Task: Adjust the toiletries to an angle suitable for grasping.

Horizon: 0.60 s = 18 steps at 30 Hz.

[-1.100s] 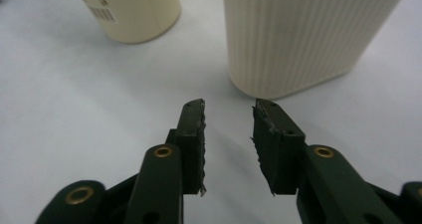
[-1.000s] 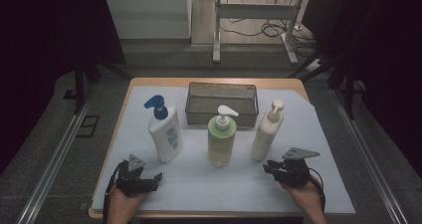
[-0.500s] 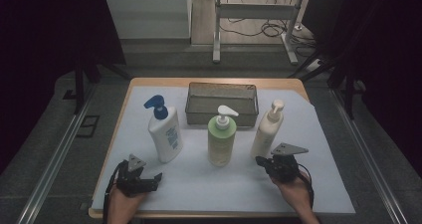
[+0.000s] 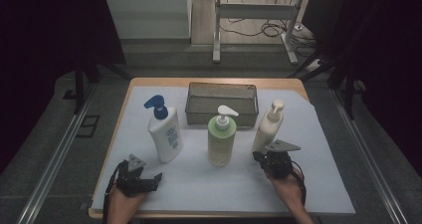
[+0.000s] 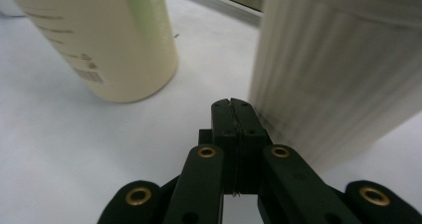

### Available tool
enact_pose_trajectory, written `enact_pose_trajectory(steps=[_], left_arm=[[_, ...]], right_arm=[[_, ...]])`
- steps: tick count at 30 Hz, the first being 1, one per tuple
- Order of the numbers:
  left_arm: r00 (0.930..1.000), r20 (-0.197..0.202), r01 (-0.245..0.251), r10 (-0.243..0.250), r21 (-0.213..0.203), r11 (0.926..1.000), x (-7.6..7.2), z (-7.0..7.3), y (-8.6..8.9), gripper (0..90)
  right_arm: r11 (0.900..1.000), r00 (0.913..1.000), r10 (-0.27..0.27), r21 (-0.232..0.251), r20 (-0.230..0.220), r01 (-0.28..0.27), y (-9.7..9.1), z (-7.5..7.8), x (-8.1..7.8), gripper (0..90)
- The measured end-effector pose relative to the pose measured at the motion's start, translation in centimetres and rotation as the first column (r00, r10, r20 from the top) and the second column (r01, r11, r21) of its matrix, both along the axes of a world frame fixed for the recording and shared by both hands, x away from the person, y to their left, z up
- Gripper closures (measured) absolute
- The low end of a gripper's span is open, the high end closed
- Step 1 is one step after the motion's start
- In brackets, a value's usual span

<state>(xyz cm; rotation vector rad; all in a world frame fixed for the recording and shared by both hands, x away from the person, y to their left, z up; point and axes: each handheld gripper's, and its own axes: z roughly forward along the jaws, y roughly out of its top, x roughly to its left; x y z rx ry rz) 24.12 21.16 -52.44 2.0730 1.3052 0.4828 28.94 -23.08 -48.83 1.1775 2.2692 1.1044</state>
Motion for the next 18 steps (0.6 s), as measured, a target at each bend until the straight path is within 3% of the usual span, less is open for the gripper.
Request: enact_pose_trajectory(steps=[2, 8, 18], left_arm=[[1.0, 0.0, 0.0, 0.0, 0.0, 1.0, 0.0, 0.0, 0.0, 10.7], [1.0, 0.0, 0.0, 0.0, 0.0, 1.0, 0.0, 0.0, 0.0, 10.7], [1.0, 0.0, 0.0, 0.0, 0.0, 1.0, 0.0, 0.0, 0.0, 10.7]], right_arm=[[0.9999, 1.0, 0.002, 0.012, -0.009, -0.002, -0.2, -0.1, 0.0, 90.0], [0.9999, 1.0, 0.008, -0.015, 0.0, -0.008, -0.3, 0.0, -0.2, 90.0], [0.9984, 0.9991, -0.042, -0.038, 0.006, 0.042, -2.5, 0.1, -0.2, 90.0]])
